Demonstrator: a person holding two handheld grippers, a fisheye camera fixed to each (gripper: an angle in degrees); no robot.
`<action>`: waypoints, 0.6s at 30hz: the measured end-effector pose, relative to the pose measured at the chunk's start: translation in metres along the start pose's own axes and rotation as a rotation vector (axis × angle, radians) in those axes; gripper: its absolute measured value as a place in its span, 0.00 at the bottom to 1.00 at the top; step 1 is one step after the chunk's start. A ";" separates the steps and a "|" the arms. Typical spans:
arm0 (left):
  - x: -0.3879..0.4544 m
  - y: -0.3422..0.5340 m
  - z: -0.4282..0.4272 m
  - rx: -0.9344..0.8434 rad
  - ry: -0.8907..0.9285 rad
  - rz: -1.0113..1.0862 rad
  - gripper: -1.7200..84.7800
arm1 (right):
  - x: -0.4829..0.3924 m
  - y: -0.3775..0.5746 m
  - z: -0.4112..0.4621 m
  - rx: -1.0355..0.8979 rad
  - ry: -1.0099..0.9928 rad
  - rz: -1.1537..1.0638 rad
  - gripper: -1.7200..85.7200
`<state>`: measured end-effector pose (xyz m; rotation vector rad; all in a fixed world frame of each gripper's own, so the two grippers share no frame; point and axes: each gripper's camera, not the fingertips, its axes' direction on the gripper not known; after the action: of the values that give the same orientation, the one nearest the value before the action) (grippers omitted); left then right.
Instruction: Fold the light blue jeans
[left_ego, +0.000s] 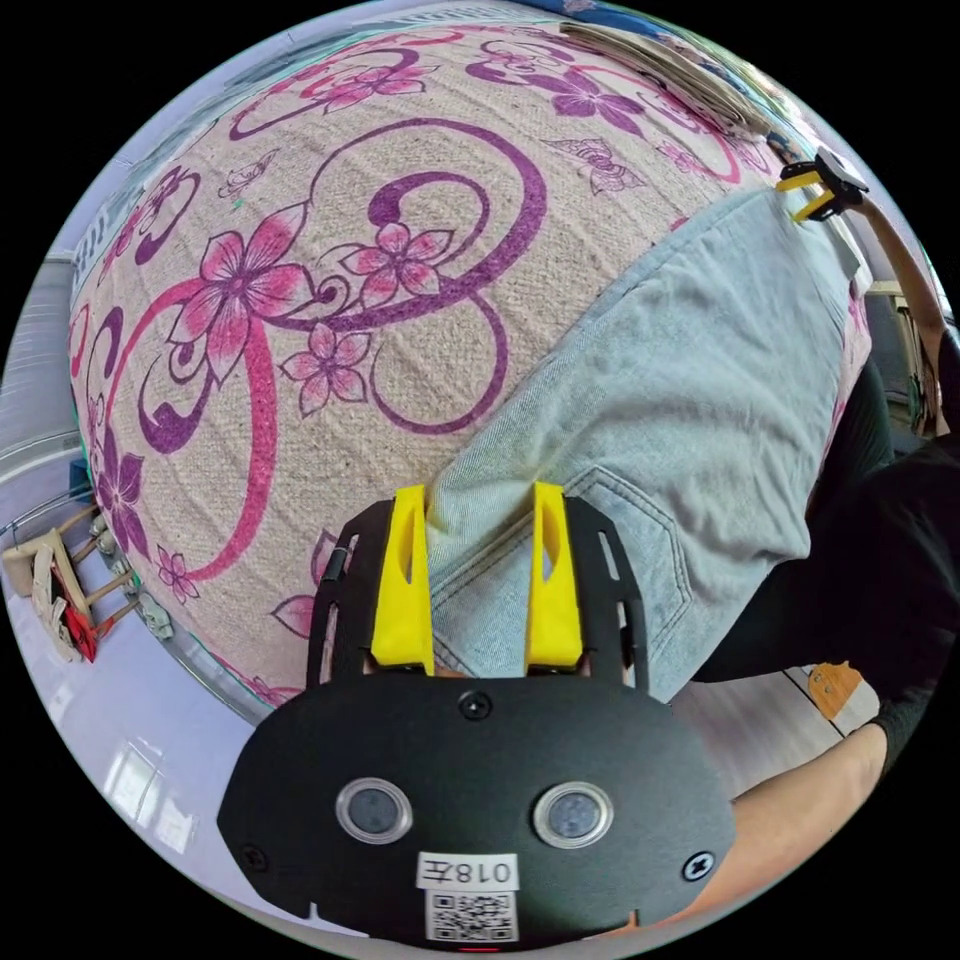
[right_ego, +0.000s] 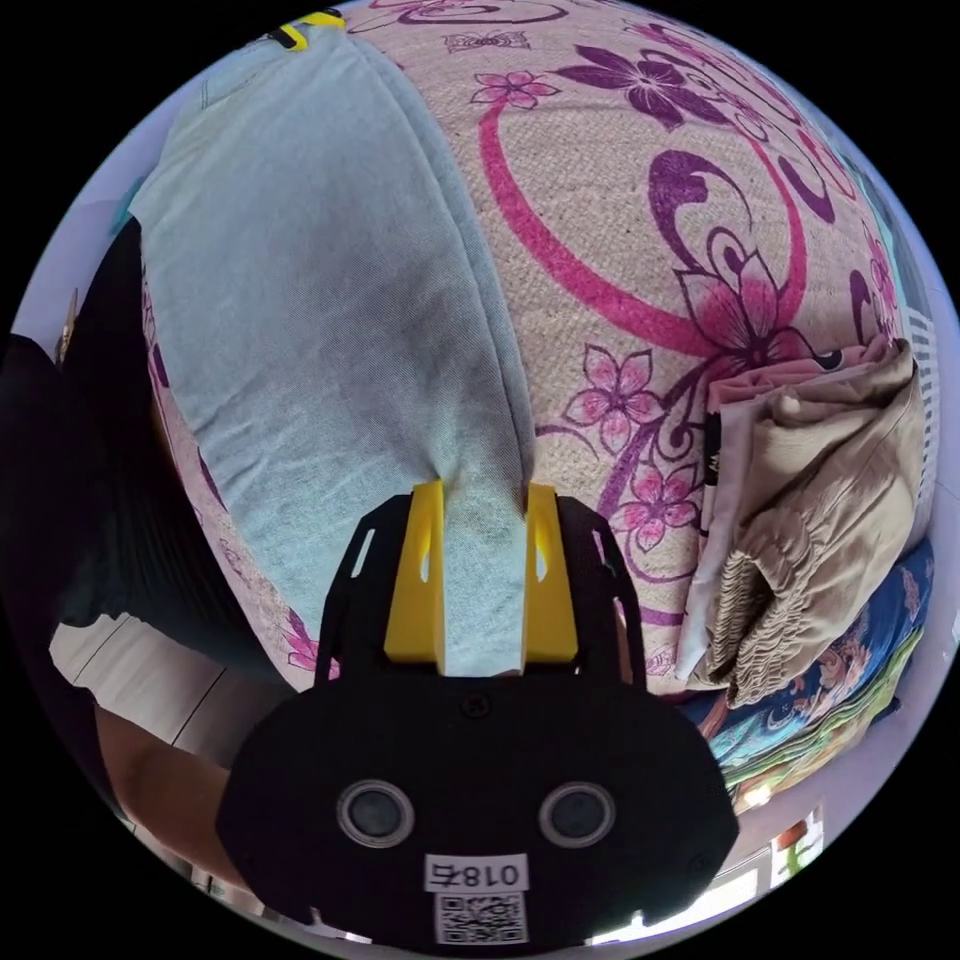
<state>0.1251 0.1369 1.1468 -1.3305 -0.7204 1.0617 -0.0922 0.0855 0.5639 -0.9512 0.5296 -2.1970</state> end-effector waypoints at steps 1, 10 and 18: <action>0.002 0.001 -0.004 -0.002 0.016 -0.011 0.15 | -0.006 -0.002 -0.002 -0.007 0.002 -0.018 0.08; 0.087 0.055 -0.063 0.185 -0.310 0.012 0.07 | -0.055 0.018 -0.028 0.137 0.121 0.020 0.05; 0.066 0.068 -0.103 0.345 -0.430 -0.176 0.08 | -0.052 0.022 -0.061 0.290 0.217 0.158 0.07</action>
<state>0.2304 0.1490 1.0551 -0.7361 -0.9041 1.2769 -0.1022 0.1135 0.4866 -0.5050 0.3567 -2.1700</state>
